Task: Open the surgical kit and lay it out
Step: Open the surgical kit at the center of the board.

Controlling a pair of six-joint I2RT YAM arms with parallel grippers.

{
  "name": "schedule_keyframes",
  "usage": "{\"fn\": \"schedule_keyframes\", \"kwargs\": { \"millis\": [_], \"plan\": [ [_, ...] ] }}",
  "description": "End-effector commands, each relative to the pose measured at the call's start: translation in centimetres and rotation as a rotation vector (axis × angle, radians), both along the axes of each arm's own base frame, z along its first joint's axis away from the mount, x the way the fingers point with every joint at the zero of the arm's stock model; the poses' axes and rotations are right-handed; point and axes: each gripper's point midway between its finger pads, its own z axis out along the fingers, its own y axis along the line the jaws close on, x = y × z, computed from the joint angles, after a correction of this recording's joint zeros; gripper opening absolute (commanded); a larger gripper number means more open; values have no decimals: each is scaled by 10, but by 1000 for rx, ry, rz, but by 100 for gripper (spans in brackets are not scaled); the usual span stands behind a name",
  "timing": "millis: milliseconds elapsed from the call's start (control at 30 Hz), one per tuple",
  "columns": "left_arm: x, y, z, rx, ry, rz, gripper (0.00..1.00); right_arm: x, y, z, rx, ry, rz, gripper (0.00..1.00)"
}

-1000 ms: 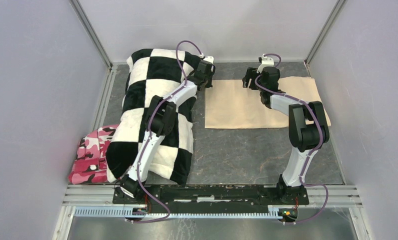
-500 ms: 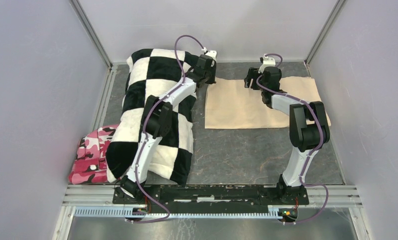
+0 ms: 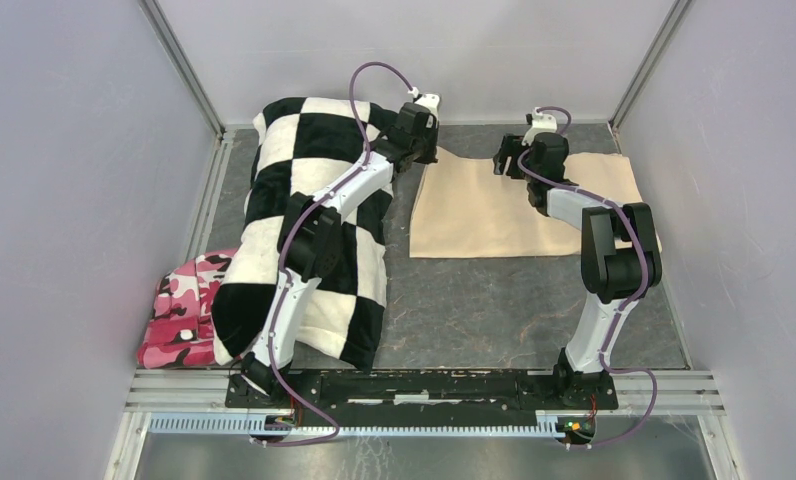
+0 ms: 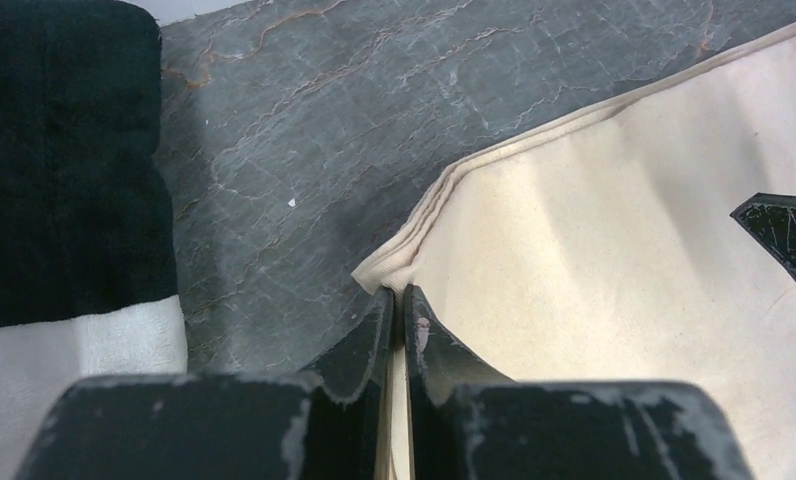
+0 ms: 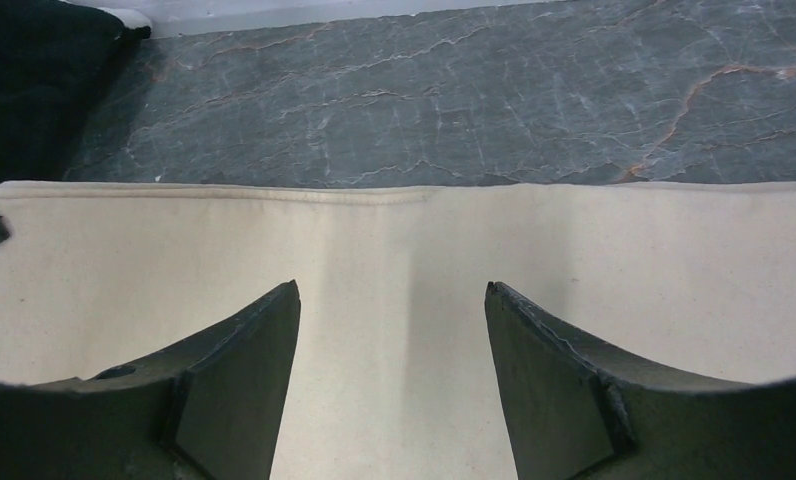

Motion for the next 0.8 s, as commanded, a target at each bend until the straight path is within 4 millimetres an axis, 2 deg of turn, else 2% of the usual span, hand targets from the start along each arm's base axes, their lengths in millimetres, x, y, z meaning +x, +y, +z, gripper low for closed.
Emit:
{"fn": "schedule_keyframes", "kwargs": {
  "millis": [0,200,433,633,767],
  "plan": [
    [-2,-7,23,-57,-19,-16,11,7,8,28,52,-54,23,75],
    [-28,-29,29,-85,3,-122,12,10,20,32,127,-45,54,78],
    [-65,-52,14,-92,45,-183,12,11,28,33,216,4,56,81],
    [-74,-45,-6,-59,76,-172,12,5,61,29,402,47,126,81],
    [-77,-39,-15,-37,82,-163,11,0,84,16,494,89,165,76]
  ]
}}
